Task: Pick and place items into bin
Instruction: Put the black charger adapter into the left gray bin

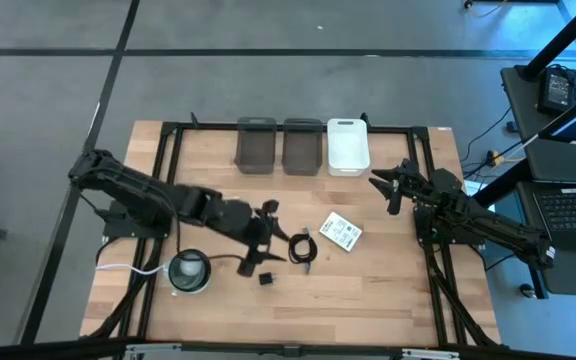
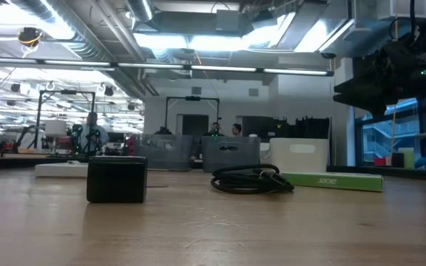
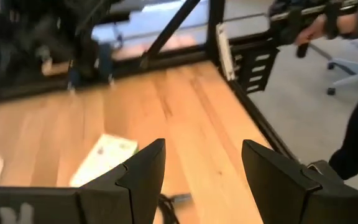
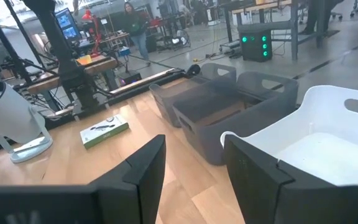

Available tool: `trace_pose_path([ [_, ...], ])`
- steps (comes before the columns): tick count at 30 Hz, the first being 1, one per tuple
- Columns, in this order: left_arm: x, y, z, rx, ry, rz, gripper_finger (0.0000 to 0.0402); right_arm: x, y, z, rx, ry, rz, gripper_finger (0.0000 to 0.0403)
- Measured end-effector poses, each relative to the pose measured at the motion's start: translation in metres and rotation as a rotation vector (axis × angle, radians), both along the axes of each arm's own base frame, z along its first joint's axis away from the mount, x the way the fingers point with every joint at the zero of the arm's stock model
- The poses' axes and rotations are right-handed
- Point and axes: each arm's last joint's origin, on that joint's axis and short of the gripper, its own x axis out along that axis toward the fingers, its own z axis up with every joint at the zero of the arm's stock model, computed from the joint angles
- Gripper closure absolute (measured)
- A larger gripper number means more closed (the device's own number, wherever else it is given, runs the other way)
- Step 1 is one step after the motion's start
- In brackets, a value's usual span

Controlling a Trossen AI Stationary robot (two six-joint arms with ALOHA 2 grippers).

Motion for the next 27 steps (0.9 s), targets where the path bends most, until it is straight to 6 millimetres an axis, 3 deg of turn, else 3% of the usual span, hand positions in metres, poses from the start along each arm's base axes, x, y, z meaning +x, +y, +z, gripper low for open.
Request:
trace_pose_path([
  [4,0.003,-0.017,-0.014,-0.021,0.181,0.110,0.0194,0.000,0.000,0.000,-0.020,0.008,0.001,0.0233],
  [14,0.032,-0.042,-0.017,-0.066,0.544,0.249,0.0194,0.000,0.000,0.000,-0.024,0.012,0.002,0.0233],
  [27,0.062,-0.059,-0.079,-0.167,0.797,0.356,0.0194,0.001,0.000,-0.002,-0.016,0.029,0.004,0.0233],
])
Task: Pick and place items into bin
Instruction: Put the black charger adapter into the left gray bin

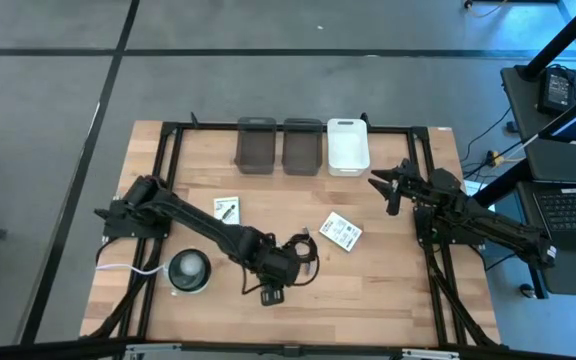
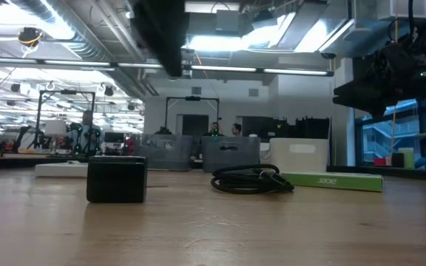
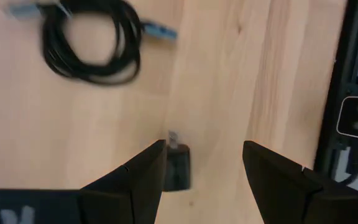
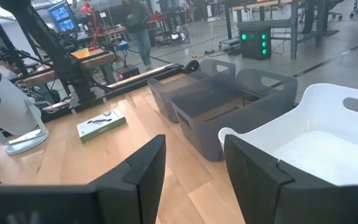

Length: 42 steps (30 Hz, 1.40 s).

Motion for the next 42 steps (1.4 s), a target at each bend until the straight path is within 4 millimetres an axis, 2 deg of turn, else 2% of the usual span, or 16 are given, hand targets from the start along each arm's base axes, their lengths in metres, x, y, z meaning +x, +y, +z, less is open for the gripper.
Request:
trace_pose_path([
  [4,0.003,-0.004,-0.018,-0.064,0.105,0.067,0.0194,0.001,0.000,-0.001,0.008,0.011,0.000,0.0233],
  [11,0.004,-0.002,-0.046,0.020,0.217,0.094,0.0194,0.002,-0.001,-0.003,0.019,0.029,0.000,0.0233],
  [17,0.007,-0.004,-0.058,0.026,0.248,0.094,0.0194,0.002,-0.001,-0.003,0.020,0.031,-0.001,0.0233],
  [42,0.005,-0.003,-0.060,0.048,0.258,0.040,0.0194,0.002,-0.001,-0.003,0.020,0.030,-0.001,0.0233],
])
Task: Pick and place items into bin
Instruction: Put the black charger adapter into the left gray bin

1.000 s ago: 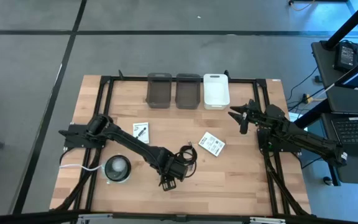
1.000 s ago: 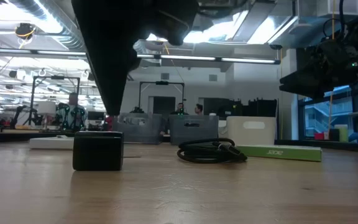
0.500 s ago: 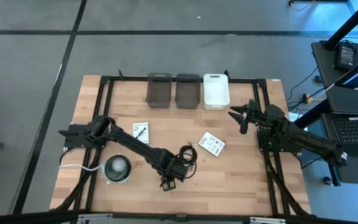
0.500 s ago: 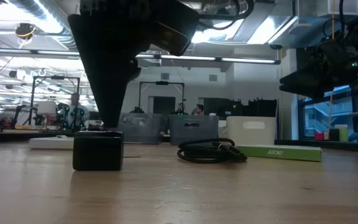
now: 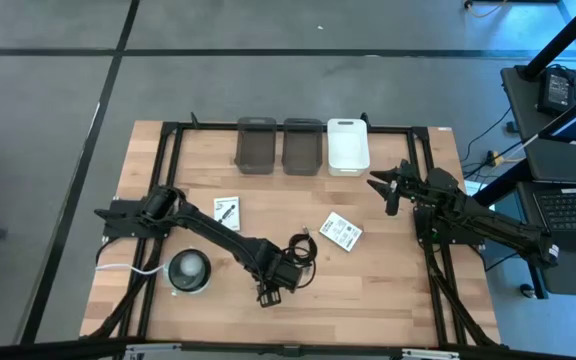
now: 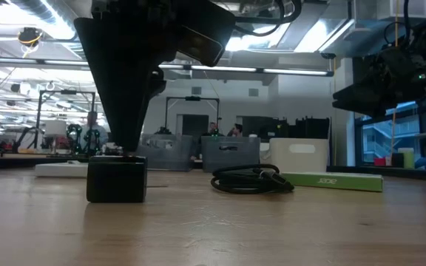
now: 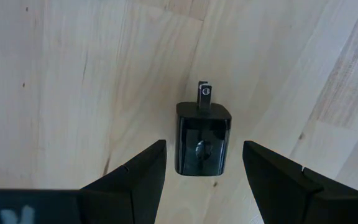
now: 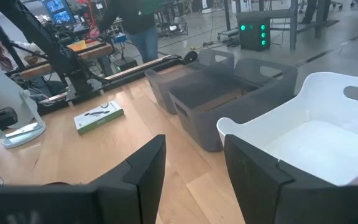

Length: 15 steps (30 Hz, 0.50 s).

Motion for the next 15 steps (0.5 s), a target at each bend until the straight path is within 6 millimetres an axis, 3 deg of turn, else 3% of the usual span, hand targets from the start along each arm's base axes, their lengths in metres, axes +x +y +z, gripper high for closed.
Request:
trace_pose_path([
  [15,-0.004,0.002,-0.013,0.006,0.016,0.001,0.0194,0.000,0.000,0.000,0.000,0.000,0.000,0.0233],
])
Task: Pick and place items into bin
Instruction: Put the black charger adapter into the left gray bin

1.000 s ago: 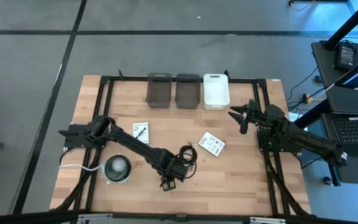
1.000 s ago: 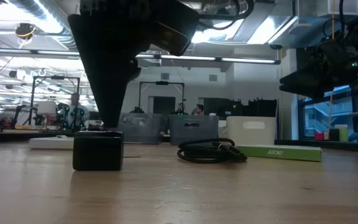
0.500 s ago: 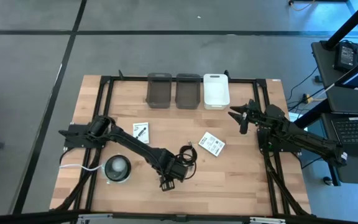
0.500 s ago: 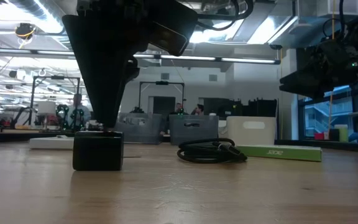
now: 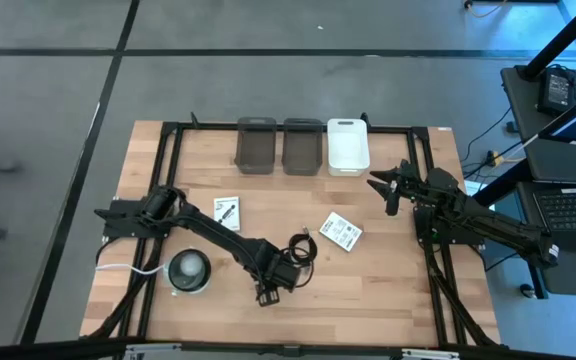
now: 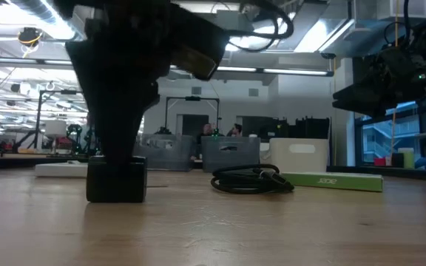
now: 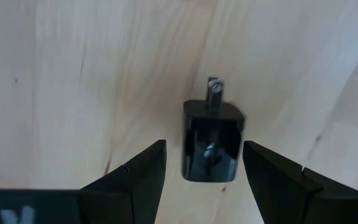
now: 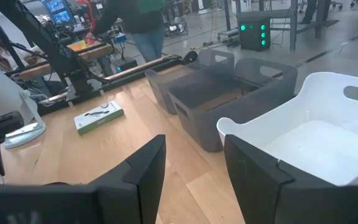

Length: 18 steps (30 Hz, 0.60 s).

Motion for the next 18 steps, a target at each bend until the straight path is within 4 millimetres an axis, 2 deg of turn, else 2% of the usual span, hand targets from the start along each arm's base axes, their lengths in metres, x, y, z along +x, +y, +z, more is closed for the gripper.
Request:
trace_pose_path([
  [5,-0.002,0.001,-0.010,-0.002,-0.003,0.002,0.0194,0.000,0.000,0.000,0.000,0.000,0.000,0.0233],
  [18,-0.002,0.006,-0.013,0.002,0.001,0.013,0.0202,0.000,0.000,0.000,0.000,0.000,0.000,0.0233],
])
